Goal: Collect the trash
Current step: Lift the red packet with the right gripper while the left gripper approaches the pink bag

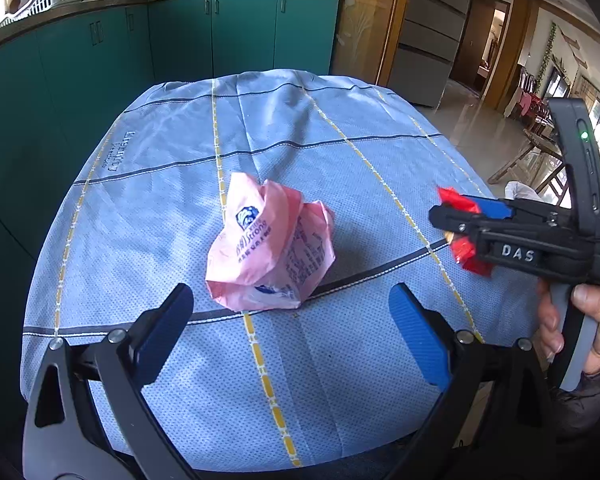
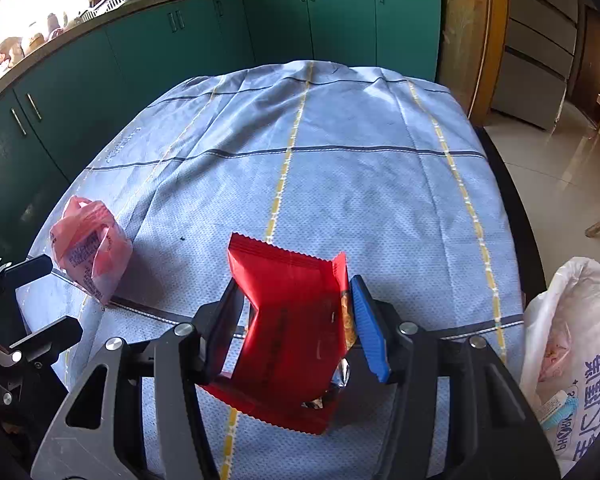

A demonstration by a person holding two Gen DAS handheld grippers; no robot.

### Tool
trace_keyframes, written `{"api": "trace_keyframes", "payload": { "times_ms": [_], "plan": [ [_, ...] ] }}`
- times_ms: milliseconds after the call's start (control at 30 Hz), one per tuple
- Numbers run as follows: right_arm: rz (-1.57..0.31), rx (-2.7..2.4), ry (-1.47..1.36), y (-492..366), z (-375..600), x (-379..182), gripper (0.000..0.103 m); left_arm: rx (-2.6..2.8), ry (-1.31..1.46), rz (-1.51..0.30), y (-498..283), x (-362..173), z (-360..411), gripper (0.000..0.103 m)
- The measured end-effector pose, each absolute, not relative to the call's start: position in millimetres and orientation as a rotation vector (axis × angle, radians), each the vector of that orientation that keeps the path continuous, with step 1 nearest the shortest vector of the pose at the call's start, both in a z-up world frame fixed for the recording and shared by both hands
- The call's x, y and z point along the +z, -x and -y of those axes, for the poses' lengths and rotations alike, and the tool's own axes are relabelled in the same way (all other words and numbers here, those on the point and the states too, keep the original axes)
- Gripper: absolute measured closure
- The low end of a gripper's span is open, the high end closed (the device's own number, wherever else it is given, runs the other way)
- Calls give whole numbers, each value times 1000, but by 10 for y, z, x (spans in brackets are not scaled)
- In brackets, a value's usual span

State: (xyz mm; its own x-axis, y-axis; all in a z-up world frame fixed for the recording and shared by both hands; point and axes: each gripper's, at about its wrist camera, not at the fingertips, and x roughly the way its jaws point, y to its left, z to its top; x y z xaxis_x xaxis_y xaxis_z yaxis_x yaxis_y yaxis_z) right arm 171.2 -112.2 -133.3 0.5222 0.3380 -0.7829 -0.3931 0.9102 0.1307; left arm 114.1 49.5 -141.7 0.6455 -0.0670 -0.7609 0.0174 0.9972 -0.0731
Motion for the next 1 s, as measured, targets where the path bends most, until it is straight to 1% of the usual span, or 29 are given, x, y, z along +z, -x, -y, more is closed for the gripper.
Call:
{"api": "trace_keyframes", "payload": {
  "times_ms": [467,800,867,1000],
  "plan": [
    [-946,397,39,-1713,1301,-1408,48,-74,-23,-879,-1264,-1496,-187,5],
    [-959,396,31,-1692,1343,-1475,48,-34,-24,-875,-1288,-1548,-228,6],
    [-959,397,30,-1690,1343,-1471,48,-35,-32,-876,-1289,-1557,-218,10],
    [-961,397,33,-1688,1344,-1475,47,-35,-45,-888,-1286,-1588,-195,11]
  ]
}}
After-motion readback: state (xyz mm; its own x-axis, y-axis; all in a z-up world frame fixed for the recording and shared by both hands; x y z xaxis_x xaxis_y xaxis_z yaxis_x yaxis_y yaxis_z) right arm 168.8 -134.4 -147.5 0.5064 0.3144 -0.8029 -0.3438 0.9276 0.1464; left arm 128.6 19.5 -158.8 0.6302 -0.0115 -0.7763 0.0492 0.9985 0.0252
